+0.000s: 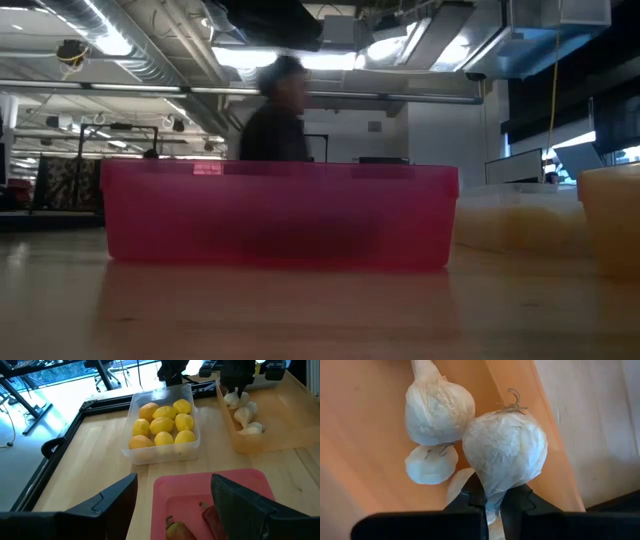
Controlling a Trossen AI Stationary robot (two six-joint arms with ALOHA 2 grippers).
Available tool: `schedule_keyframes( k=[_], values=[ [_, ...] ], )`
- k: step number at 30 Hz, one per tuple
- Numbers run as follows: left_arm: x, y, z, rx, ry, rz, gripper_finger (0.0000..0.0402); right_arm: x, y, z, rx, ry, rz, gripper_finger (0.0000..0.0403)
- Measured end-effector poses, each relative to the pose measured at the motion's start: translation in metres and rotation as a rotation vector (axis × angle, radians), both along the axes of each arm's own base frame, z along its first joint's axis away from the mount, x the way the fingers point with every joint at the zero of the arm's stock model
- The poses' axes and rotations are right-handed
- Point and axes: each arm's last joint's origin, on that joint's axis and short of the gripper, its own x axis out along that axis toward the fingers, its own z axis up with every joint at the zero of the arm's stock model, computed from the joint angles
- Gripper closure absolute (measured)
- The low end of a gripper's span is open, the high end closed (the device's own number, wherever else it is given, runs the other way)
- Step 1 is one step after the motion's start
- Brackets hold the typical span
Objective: Sort produce into baskets
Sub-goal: Put the white garlic into the orange bin
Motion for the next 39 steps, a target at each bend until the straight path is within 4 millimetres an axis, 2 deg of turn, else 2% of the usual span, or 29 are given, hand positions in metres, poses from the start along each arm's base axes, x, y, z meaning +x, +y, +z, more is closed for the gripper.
schedule_keyframes(
  k=[5, 12, 15, 19, 22, 26, 31, 35, 39],
  values=[
    [0.0, 0.001, 0.0, -0.003, 0.0, 0.006, 0.0153, 0.0, 0.0, 0.0, -0.001, 0.0, -0.007, 0.036],
    [0.0, 0.001, 0.0, -0.004, 0.0, 0.006, 0.0153, -0.001, 0.0, 0.0, 0.006, 0.021, -0.02, 0.0268],
    [0.0, 0.001, 0.0, -0.004, -0.002, 0.006, 0.0153, -0.001, 0.0, 0.0, 0.021, 0.036, -0.016, 0.0241],
    [0.0, 0.001, 0.0, -0.005, -0.003, 0.006, 0.0153, -0.003, -0.002, 0.008, 0.038, 0.028, -0.015, 0.0229],
    [0.0, 0.001, 0.0, -0.005, -0.004, 0.006, 0.0153, -0.002, -0.002, 0.026, 0.042, -0.009, -0.013, 0.0233],
    [0.0, 0.001, 0.0, -0.005, -0.005, 0.006, 0.0153, 0.004, -0.001, 0.056, 0.032, -0.171, -0.004, 0.0241],
    [0.0, 0.001, 0.0, -0.005, -0.005, 0.006, 0.0153, 0.014, -0.002, 0.082, -0.111, -0.463, 0.035, 0.0246],
    [0.0, 0.001, 0.0, -0.033, -0.01, 0.02, 0.0153, 0.019, -0.006, 0.089, -0.296, -0.668, 0.026, 0.0247],
    [-0.001, -0.003, 0.0, -0.043, -0.001, 0.006, 0.0153, 0.023, -0.007, 0.089, -0.406, -0.764, 0.013, 0.0247]
  ],
)
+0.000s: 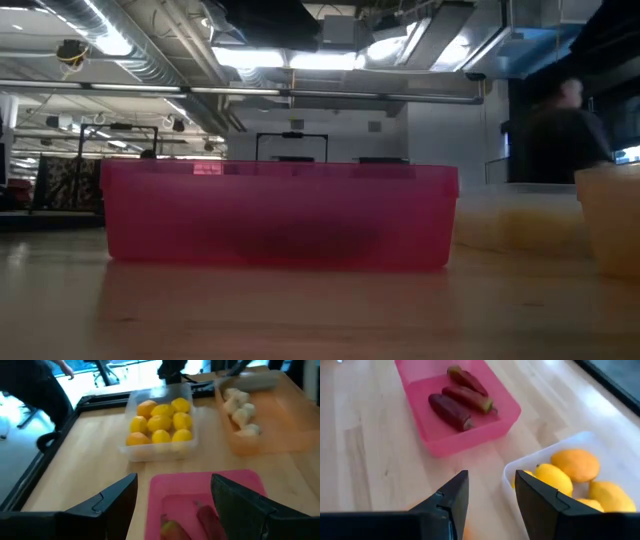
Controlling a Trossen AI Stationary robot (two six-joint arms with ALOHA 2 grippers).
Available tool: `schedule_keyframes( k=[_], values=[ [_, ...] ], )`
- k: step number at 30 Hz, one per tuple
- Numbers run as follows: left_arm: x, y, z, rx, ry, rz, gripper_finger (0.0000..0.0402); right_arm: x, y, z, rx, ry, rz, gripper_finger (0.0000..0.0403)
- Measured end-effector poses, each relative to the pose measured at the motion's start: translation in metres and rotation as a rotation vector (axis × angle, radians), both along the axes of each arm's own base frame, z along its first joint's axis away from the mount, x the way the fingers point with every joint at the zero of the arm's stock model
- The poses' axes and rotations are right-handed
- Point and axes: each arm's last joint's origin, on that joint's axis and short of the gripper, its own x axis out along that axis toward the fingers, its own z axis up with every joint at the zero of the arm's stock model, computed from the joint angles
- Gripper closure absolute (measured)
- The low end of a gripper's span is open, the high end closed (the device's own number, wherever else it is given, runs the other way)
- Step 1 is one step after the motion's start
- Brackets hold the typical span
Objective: Sort produce into baskets
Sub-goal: Put the white garlic into the orange bin
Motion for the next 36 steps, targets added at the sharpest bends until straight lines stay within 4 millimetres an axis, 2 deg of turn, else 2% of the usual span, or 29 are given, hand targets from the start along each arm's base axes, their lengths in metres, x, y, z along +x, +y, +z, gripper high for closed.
schedule_keyframes(
  k=[6, 11, 20, 25, 36],
  values=[
    [-0.02, -0.021, 0.01, -0.028, 0.028, -0.074, 0.0153, 0.0, -0.001, 0.001, -0.046, -0.03, -0.006, 0.0247],
    [-0.041, -0.039, 0.013, -0.121, 0.088, -0.091, 0.0153, 0.001, -0.003, 0.003, -0.111, -0.087, -0.019, 0.0247],
    [-0.076, -0.068, -0.005, -0.318, 0.344, 0.026, 0.0153, 0.002, -0.006, 0.007, -0.264, -0.211, -0.042, 0.0247],
    [-0.094, -0.083, -0.011, -0.419, 0.43, 0.114, 0.0153, 0.003, -0.006, 0.008, -0.321, -0.231, -0.037, 0.0247],
    [-0.113, -0.115, -0.029, -0.543, 0.534, 0.27, 0.0153, 0.022, -0.024, 0.005, -0.39, -0.2, -0.136, 0.0247]
  ],
)
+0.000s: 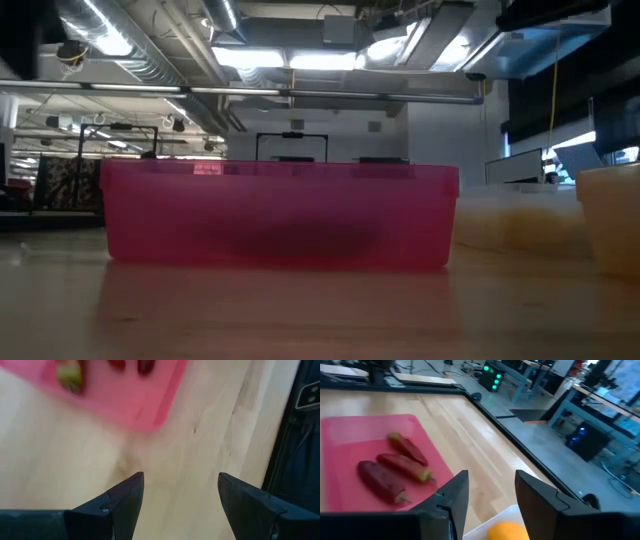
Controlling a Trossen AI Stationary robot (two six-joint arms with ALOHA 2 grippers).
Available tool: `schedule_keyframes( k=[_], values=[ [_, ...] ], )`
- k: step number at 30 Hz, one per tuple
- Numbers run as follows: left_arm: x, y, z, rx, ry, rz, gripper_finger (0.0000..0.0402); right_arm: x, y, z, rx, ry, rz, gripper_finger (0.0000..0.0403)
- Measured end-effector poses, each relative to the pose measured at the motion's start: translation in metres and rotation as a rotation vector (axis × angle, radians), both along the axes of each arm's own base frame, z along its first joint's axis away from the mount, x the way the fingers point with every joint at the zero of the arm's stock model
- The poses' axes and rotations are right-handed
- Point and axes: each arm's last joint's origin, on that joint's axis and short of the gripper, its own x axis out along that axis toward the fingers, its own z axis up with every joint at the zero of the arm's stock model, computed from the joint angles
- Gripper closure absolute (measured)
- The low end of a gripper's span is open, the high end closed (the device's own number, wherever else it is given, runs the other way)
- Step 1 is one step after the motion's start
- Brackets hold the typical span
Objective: Sort produce into baskets
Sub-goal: Put the white garlic into the orange bin
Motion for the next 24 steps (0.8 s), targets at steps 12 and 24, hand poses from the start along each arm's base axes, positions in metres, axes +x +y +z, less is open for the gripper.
schedule_keyframes(
  k=[12, 24],
  values=[
    [-0.021, -0.041, -0.029, -0.167, 0.25, 0.198, 0.0153, 0.025, -0.01, -0.019, 0.009, 0.112, -0.087, 0.0247],
    [-0.04, -0.071, -0.059, -0.193, 0.463, 0.332, 0.0153, 0.034, -0.001, -0.02, 0.175, 0.13, -0.015, 0.0247]
  ],
)
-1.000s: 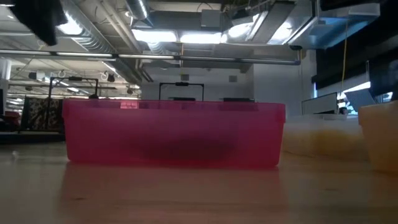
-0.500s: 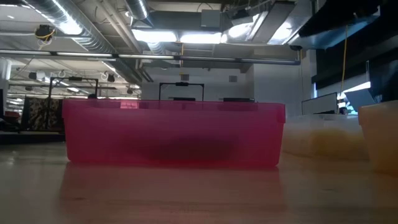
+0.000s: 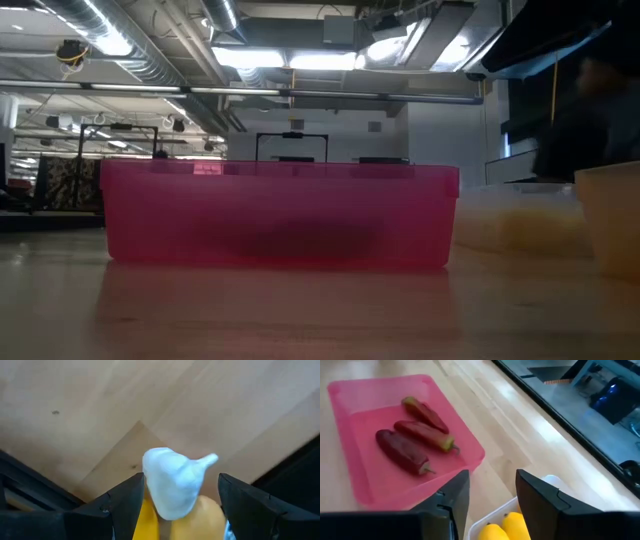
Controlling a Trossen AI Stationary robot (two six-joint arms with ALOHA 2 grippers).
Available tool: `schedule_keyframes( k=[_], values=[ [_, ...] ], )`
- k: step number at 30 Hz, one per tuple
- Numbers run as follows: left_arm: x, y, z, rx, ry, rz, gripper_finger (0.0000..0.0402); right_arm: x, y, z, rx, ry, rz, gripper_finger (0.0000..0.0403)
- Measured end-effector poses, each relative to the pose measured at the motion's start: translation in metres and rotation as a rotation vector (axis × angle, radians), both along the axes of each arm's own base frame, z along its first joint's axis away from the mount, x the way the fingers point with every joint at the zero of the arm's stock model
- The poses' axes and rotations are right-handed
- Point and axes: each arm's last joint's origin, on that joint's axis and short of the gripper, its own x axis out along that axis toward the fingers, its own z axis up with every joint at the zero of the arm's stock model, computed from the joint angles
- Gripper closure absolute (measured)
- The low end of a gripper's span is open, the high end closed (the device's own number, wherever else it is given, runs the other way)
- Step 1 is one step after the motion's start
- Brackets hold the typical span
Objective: Sort produce into baskets
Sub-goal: Put the white garlic into the orange bin
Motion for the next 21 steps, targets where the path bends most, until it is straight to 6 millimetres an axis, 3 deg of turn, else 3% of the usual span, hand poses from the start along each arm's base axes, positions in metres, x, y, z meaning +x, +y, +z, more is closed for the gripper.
schedule_keyframes(
  k=[11, 21],
  values=[
    [0.003, -0.006, -0.016, 0.014, 0.073, -0.067, 0.0157, 0.001, 0.001, 0.0, -0.001, 0.006, 0.023, 0.0247],
    [0.015, 0.009, -0.018, 0.039, 0.094, -0.317, 0.0258, 0.001, 0.003, -0.001, 0.062, 0.048, 0.051, 0.0247]
  ],
)
